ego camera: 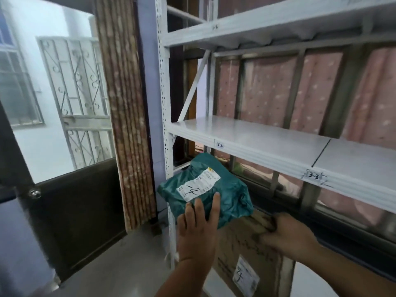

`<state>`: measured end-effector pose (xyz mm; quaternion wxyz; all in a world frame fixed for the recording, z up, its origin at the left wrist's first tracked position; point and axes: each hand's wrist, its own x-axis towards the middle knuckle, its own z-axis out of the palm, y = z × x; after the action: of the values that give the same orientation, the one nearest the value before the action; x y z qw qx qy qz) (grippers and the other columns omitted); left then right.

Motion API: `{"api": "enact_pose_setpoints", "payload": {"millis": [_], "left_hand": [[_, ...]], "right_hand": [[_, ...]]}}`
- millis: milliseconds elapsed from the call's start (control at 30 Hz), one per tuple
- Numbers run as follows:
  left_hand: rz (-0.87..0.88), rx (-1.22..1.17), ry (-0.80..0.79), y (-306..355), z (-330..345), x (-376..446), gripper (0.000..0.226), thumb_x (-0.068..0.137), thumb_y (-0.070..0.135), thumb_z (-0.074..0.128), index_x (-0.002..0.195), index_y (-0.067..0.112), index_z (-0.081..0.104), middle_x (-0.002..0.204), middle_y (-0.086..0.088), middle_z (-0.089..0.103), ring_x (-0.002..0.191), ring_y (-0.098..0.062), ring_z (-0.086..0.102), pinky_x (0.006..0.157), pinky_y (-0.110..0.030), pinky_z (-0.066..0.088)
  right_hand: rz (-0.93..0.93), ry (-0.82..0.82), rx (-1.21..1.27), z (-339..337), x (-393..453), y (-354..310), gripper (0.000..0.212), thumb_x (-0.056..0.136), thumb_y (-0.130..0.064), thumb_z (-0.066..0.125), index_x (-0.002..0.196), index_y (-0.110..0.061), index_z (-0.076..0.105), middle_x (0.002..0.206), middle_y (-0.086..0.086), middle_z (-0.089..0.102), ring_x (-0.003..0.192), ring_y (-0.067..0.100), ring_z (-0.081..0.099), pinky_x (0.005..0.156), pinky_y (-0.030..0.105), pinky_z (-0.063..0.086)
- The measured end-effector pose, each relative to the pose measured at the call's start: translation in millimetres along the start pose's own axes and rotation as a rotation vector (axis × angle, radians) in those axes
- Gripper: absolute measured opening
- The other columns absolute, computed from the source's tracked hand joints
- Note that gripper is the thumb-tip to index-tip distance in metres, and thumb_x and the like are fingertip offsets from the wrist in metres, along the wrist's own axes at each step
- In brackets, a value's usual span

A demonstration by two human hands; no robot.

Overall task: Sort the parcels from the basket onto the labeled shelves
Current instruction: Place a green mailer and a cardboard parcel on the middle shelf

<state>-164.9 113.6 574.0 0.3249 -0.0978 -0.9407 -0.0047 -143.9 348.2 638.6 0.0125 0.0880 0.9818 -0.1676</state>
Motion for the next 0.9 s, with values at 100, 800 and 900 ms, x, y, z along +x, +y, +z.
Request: {"api": "enact_pose_setpoints", "payload": {"millis": [100, 800, 900], "left_hand": [[0.016, 0.053, 0.037, 0, -6, 11, 0.065, 0.091, 0.014, 0.044, 0.154, 0.027, 0.045, 0.128, -0.023, 0.05, 0.11, -0.041, 0.05, 0.085, -0.048, 0.039], [0.07, 0.049, 0.315, 17, -30, 44, 0.082, 0.078, 0.029, 0.075, 0.154, 0.021, 0.046, 0.124, -0.029, 0.054, 0.104, -0.044, 0.052, 0.08, -0.053, 0.045], [0.04, 0.003, 0.327, 26, -37, 51, 0.077, 0.077, 0.034, 0.071, 0.15, 0.016, 0.054, 0.123, -0.031, 0.052, 0.104, -0.047, 0.05, 0.08, -0.057, 0.042]], "right_hand": [[-0.015, 0.074, -0.059, -10, -3, 7, 0.062, 0.052, -0.08, 0.06, 0.091, -0.032, 0.062, 0.094, -0.01, 0.059, 0.079, 0.011, 0.064, 0.064, 0.031, 0.053], [0.107, 0.107, -0.181, -43, -19, 93, 0.08, 0.059, -0.081, 0.059, 0.12, -0.031, 0.063, 0.118, -0.006, 0.059, 0.104, 0.017, 0.067, 0.084, 0.033, 0.057], [0.156, 0.078, -0.138, -49, -23, 109, 0.079, 0.059, -0.085, 0.058, 0.116, -0.031, 0.062, 0.116, -0.006, 0.059, 0.102, 0.017, 0.066, 0.083, 0.033, 0.056]]}}
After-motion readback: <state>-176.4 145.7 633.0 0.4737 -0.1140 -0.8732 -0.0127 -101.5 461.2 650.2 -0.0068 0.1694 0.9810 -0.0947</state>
